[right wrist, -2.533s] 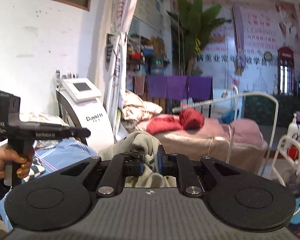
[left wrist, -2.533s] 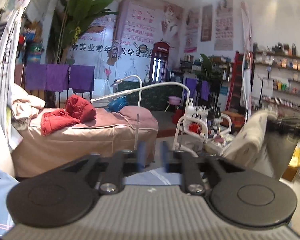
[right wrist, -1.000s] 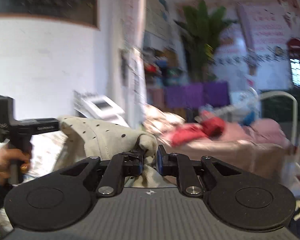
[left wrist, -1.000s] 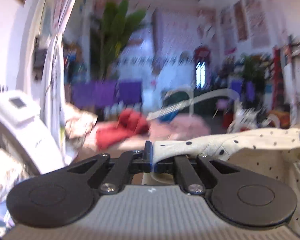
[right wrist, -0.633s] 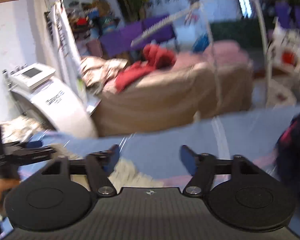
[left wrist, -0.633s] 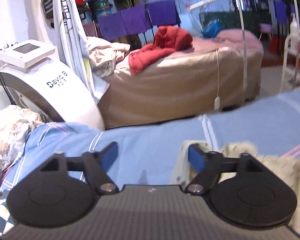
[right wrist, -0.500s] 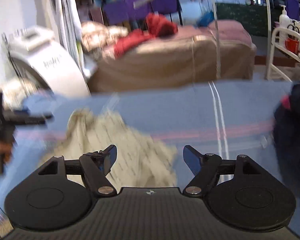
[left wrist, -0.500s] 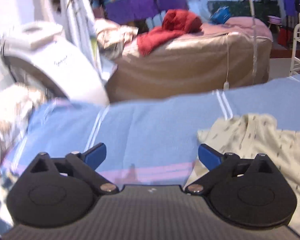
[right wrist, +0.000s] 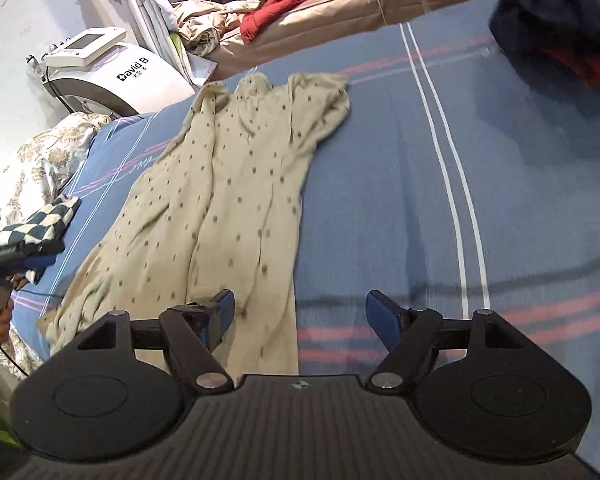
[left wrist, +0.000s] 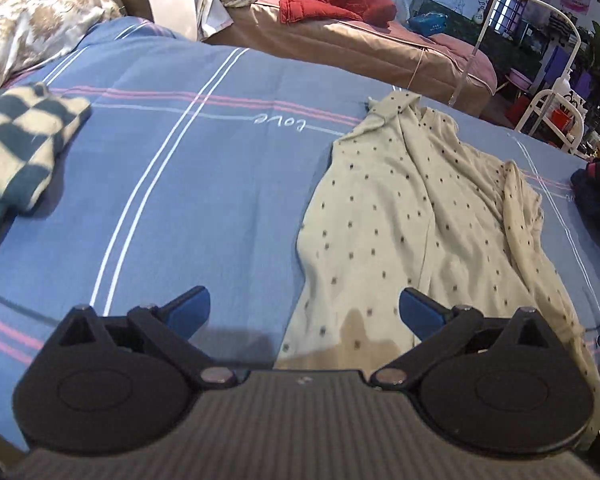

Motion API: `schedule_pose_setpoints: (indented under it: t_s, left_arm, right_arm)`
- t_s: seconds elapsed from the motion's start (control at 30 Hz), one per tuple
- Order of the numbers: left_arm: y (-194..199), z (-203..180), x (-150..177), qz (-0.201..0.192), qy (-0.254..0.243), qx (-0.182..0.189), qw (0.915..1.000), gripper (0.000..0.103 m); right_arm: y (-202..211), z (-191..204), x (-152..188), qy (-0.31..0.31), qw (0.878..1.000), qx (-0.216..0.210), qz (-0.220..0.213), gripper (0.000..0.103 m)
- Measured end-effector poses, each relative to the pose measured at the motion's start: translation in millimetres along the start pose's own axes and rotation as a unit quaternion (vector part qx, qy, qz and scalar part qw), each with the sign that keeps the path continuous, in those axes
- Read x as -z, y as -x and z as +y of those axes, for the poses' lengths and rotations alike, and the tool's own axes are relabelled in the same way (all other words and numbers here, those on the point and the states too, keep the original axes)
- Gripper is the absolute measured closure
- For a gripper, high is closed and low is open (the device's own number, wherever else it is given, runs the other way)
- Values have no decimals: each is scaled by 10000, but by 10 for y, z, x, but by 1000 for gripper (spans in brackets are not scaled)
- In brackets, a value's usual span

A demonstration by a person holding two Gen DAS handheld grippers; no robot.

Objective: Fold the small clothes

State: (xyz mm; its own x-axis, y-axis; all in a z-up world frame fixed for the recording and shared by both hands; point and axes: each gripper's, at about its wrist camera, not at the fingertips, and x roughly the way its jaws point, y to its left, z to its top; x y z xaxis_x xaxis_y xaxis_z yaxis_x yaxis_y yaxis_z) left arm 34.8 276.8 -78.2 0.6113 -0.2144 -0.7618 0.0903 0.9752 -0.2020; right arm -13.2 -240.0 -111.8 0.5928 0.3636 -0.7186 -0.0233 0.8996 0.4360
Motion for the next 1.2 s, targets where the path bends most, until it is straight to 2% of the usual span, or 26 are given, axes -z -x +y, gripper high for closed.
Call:
schedule_pose_setpoints:
  t_s: [0.17,0.27,0.33,0.4,0.43,0.47,0.5,0.6,0.7,0.77,0.87,0.93,0.97,1.03,1.07,1.1,1.13,1.2]
  left_arm:
    - [238,-126,473,228,-132,9,9997,0]
    - [144,-247,637,266,-525,-340,9977,1]
    - [73,-325,672,258,-760,-446,9958,15]
    - [59,-407,666,186,-890,-406,9950,42]
    - [60,-438,649,168,-916,-360,9950,51]
    - [56,-447,613,177,-890,-285,9955,68]
    - [56,-445,578,188,-808,-245,9962,75]
    - [113,-354,430,62,-470,-241,9986,79]
    - [245,-162,255,-292,-168,-528,9980,79]
    - [313,13,145,-477,-45,-899,9948,79]
    - [399,364,-12,-742,207,-1487,9859,79]
    - [460,644,-106,-911,547,-1855,9769,78]
    - [482,766,-136,-1010,676,-2053,9711,71]
    - [485,919,-179,-931,783,-2507,9604,35]
    - [501,936,-180,-917,786,-2561,9591,31]
    - [533,913,-155,-988,757,-2410,9625,28]
    - [561,848,-122,-1023,668,-2119,9696,26]
    - [574,628,-47,-854,402,-1441,9850,15]
  right_arm:
    - [-8,205,222,238,9996,-44,124,0]
    - [-70,300,262,275,9991,-83,318,0]
    - [-101,327,282,213,9986,-83,476,0]
    - [-92,323,300,128,9987,-106,483,0]
    - [-87,315,305,93,9988,-103,477,0]
    - [-85,310,310,69,9988,-101,481,0]
    - [-76,309,320,44,9988,-101,472,0]
    - [-68,306,342,-40,9988,-120,473,0]
    - [-71,330,351,-16,9987,-111,498,0]
    - [-82,330,352,-19,9985,-144,525,0]
    - [-97,319,354,-73,9983,-170,554,0]
    - [-107,308,362,-131,9981,-203,565,0]
    - [-106,299,366,-167,9981,-219,549,0]
    - [-114,291,370,-213,9980,-252,540,0]
    - [-123,292,372,-207,9979,-251,556,0]
    - [-130,301,374,-180,9980,-235,567,0]
    - [-135,320,376,-133,9980,-214,579,0]
    - [-154,350,378,-55,9979,-199,614,0]
